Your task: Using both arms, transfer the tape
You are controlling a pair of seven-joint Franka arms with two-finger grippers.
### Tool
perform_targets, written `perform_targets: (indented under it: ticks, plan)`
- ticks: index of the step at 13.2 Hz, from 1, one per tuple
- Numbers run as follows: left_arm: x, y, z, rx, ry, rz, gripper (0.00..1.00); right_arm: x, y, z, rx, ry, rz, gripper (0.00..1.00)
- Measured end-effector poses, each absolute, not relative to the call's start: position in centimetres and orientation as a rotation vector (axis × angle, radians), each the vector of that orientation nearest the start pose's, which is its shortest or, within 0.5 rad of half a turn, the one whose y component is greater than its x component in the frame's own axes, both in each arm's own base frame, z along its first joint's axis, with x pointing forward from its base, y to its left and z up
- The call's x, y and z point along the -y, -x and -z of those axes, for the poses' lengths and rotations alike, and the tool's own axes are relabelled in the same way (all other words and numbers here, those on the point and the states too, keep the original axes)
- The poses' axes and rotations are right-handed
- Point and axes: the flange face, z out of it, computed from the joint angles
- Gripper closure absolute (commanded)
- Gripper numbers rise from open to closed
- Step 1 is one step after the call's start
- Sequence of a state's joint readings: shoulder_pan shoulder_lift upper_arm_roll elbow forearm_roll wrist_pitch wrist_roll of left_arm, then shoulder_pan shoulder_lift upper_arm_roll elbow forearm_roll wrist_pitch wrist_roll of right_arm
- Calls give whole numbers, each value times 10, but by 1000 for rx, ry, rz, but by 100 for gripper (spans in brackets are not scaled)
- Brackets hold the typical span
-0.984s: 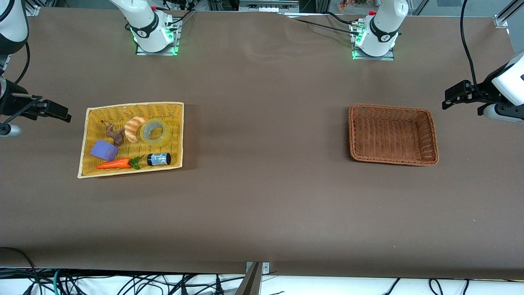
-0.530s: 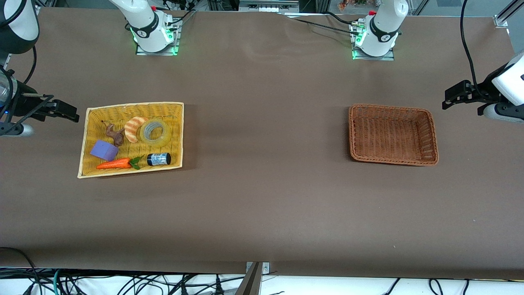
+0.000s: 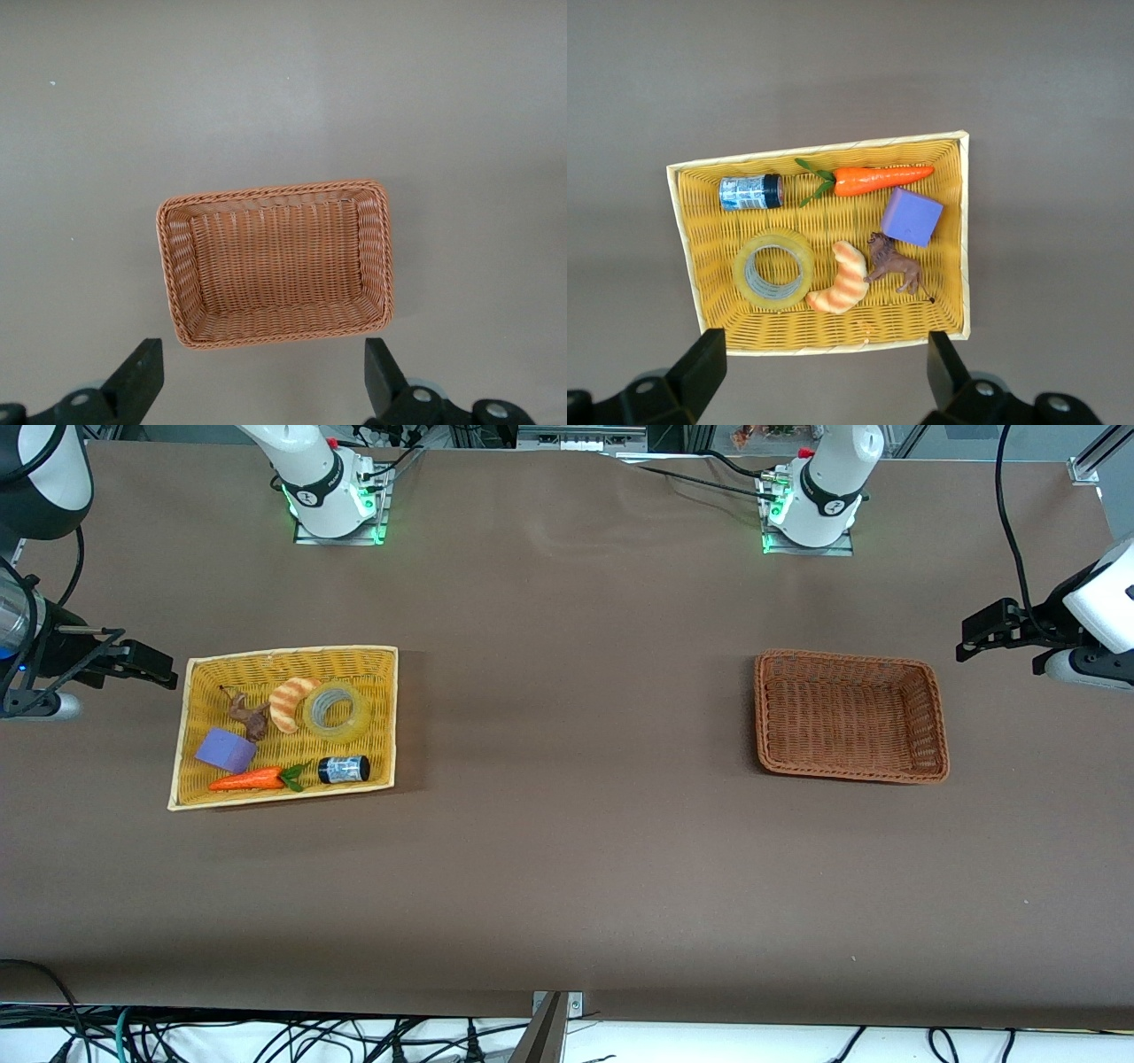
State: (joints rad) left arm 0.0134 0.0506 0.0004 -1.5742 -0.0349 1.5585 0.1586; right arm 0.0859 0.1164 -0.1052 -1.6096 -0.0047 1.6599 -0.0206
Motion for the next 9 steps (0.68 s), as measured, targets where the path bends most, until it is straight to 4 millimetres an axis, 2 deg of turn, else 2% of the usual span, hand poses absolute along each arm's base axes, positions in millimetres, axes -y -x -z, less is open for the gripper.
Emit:
perform_targets:
  ticks: [5, 9]
  plan:
    - [-1, -567, -594, -237, 3172, -100, 0, 3, -591, -548, 18, 3156, -103, 0]
    - [-6, -567, -594, -222, 3173, -100, 0, 3, -591, -548, 19, 3156, -103, 0]
